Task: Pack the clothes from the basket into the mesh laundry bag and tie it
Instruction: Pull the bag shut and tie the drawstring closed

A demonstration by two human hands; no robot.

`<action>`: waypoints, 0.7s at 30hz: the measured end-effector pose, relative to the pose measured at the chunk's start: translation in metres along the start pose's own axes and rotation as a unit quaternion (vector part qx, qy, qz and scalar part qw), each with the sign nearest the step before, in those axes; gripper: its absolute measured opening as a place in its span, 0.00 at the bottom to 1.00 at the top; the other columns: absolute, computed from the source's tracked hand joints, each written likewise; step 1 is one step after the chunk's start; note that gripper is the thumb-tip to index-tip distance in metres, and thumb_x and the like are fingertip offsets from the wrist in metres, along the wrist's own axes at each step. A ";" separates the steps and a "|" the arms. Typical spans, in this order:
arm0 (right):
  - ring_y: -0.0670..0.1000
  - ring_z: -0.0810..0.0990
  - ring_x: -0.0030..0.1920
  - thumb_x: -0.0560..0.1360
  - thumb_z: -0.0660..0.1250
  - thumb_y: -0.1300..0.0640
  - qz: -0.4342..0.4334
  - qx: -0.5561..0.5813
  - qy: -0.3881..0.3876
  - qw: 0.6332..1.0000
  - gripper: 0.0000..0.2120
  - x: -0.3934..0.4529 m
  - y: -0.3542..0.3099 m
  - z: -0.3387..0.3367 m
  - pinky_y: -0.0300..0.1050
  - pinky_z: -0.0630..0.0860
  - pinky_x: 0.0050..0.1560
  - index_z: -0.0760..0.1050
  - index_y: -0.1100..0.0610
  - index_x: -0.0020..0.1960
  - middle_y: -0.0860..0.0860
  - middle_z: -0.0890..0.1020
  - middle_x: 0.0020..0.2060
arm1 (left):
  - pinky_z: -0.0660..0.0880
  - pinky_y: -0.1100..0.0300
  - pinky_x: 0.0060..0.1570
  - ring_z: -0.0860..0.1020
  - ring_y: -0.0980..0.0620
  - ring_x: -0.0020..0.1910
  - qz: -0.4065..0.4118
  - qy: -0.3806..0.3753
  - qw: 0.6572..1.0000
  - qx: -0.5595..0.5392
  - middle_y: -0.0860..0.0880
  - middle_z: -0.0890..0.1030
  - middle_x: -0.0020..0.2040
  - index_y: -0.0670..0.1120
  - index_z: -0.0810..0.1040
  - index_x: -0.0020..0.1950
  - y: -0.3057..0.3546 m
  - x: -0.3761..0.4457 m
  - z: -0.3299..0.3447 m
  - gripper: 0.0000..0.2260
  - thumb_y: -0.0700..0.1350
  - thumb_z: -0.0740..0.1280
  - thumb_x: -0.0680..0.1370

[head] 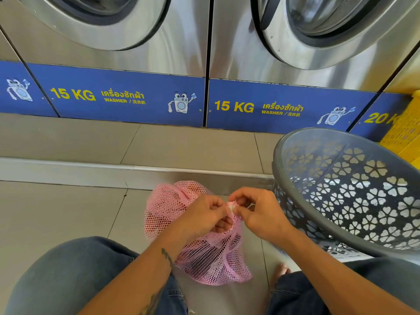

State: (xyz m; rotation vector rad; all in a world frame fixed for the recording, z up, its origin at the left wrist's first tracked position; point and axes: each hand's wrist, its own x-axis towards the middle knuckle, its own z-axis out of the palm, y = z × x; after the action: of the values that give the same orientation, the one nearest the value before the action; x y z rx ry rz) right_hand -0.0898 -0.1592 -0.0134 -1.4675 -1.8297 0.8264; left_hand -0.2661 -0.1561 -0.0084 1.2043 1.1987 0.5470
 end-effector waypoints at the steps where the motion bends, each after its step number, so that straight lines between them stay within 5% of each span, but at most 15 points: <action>1: 0.44 0.79 0.35 0.69 0.73 0.69 0.002 0.002 0.000 1.000 0.15 0.000 0.000 0.000 0.44 0.82 0.40 0.84 0.49 0.45 0.45 0.81 0.33 | 0.80 0.63 0.38 0.83 0.54 0.35 -0.001 -0.001 1.000 -0.004 0.45 0.85 0.39 0.39 0.80 0.50 -0.001 0.000 0.000 0.05 0.38 0.65 0.81; 12: 0.48 0.82 0.41 0.69 0.73 0.71 0.011 0.015 0.001 1.000 0.20 0.009 0.000 -0.002 0.44 0.82 0.46 0.80 0.44 0.45 0.47 0.84 0.38 | 0.82 0.55 0.48 0.86 0.47 0.45 -0.044 -0.063 0.991 -0.110 0.39 0.86 0.48 0.36 0.78 0.58 0.001 0.001 -0.011 0.09 0.39 0.65 0.80; 21: 0.46 0.81 0.37 0.68 0.73 0.71 -0.024 -0.006 -0.006 1.000 0.20 0.007 -0.002 -0.004 0.37 0.78 0.39 0.79 0.45 0.41 0.44 0.82 0.33 | 0.82 0.55 0.46 0.86 0.48 0.40 -0.032 -0.025 0.995 -0.086 0.40 0.86 0.45 0.36 0.79 0.56 0.000 0.001 -0.005 0.07 0.37 0.65 0.80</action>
State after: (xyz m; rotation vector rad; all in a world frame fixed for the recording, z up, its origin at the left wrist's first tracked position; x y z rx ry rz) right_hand -0.0890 -0.1526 -0.0089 -1.4234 -1.8733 0.8043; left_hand -0.2704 -0.1530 -0.0079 1.0245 1.1191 0.5582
